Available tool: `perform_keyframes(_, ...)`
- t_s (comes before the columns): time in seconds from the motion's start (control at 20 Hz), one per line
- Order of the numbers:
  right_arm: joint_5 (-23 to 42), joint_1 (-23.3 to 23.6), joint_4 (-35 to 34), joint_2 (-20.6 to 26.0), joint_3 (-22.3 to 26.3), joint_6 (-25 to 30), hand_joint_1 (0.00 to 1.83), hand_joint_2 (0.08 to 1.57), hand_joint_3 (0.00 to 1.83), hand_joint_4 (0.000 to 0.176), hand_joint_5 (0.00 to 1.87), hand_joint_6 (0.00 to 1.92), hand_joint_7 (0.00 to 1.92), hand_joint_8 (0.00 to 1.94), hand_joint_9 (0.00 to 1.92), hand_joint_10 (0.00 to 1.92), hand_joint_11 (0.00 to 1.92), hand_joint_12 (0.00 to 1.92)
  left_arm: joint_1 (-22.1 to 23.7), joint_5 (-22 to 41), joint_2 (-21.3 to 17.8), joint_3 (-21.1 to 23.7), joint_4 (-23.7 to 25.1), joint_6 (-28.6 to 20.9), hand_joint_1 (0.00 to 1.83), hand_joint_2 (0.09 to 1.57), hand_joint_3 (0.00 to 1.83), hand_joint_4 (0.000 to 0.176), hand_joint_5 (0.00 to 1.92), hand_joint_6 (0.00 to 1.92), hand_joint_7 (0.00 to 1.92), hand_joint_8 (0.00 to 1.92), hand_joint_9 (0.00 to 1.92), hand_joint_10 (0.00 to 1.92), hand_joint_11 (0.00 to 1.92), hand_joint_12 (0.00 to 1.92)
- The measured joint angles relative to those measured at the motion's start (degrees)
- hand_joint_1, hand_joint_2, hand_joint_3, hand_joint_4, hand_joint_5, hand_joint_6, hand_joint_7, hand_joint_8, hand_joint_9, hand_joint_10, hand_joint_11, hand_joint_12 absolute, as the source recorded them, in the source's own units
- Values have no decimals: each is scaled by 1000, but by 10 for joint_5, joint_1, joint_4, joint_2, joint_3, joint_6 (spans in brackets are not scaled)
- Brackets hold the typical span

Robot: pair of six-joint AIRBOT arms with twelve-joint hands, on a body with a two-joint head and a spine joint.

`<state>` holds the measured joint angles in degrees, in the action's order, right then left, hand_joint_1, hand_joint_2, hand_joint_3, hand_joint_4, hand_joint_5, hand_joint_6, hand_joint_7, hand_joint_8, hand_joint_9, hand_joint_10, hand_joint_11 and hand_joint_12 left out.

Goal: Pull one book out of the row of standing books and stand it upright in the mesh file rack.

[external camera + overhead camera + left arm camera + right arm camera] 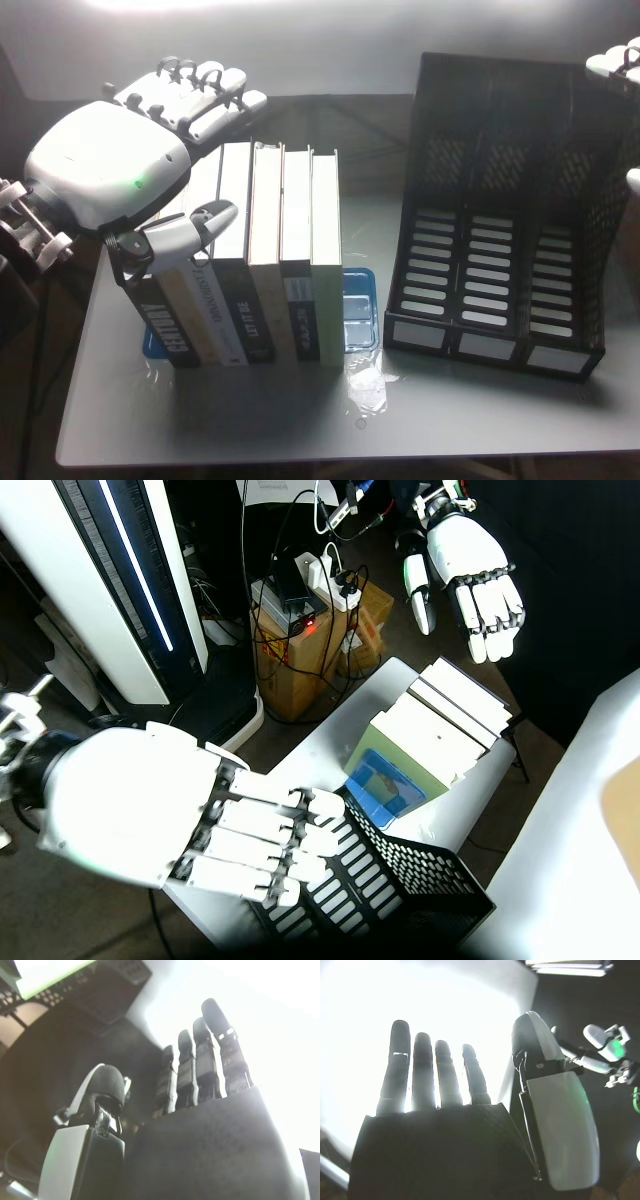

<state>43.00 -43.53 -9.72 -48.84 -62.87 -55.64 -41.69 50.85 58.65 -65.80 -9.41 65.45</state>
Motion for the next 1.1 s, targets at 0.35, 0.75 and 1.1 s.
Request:
perform_keyframes(0.35,-60,53,57,-15,-26,-3,513,1387,0,0,0,0,0,0,0,0,0,11,15,-28,-3,-7,5,5,457,1392,0,0,112,7,0,0,0,0,0,1)
perform_keyframes(0.75,-139,82,104,-37,-33,-30,680,1331,0,0,0,0,0,0,0,0,0,0,8,-102,-3,-7,-22,89,276,1305,0,36,144,8,0,0,0,0,0,0)
perform_keyframes(1.1,-155,82,106,-42,-37,-31,563,1357,4,0,0,0,0,0,0,0,0,0,12,-176,36,-31,-52,145,93,1274,0,33,209,23,0,0,0,0,0,0)
